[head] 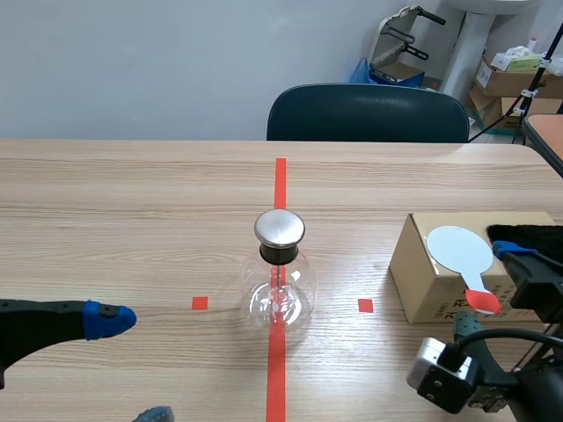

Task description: Do the electroscope experiment

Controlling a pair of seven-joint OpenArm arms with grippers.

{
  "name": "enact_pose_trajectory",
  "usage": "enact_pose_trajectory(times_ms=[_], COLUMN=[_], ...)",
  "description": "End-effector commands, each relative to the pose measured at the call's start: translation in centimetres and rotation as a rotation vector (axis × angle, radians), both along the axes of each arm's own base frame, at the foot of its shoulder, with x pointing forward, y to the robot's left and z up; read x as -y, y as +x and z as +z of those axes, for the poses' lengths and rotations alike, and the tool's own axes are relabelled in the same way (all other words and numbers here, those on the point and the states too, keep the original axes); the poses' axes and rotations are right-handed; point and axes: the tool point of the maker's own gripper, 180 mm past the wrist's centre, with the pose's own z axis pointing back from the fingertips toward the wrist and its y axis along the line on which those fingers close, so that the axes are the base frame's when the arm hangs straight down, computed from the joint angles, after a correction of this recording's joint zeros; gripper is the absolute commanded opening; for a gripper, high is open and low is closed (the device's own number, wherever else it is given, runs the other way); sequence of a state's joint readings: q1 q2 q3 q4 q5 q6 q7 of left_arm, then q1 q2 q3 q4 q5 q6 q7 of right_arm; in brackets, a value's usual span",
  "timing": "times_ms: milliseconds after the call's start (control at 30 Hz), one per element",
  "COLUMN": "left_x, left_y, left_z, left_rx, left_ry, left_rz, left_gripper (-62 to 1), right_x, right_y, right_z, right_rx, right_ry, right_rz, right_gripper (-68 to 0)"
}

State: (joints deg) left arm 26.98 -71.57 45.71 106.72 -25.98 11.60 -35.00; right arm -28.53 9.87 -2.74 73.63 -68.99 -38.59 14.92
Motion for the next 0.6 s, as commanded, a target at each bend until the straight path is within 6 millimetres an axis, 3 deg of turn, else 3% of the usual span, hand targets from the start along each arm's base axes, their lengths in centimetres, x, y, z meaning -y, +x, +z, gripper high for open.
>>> enact_pose_trajectory(times_ms=[0,133,267,400,567], left_x=[0.5,0.1,-0.4,-0.6,-1.8], left_y=[0.0,0.8,2.0,3.4,5.3], left_z=[1.0,0.9,0.9,0.2,-0.9], left_rx=[0.015,0.018,0.045,0.037,0.014], left_ry=[-0.038,-0.037,-0.03,0.005,0.073], left_rz=[-0.002,0.049,0.141,0.22,0.322], left_gripper=[-17.0,-17.0,-17.0,-17.0,-17.0], right_x=[0.4,0.9,1.6,2.1,2.1], right_y=[-0.7,-3.6,-6.6,-8.7,-8.5], right_z=[0.3,-0.6,-0.3,1.6,5.0], right_rx=[0.003,-0.067,-0.12,-0.143,-0.167], right_ry=[-0.01,0.017,0.098,0.202,0.392], right_rz=[0.003,0.016,0.01,0.041,0.066], right_gripper=[0.4,0.4,0.4,0.4,0.4])
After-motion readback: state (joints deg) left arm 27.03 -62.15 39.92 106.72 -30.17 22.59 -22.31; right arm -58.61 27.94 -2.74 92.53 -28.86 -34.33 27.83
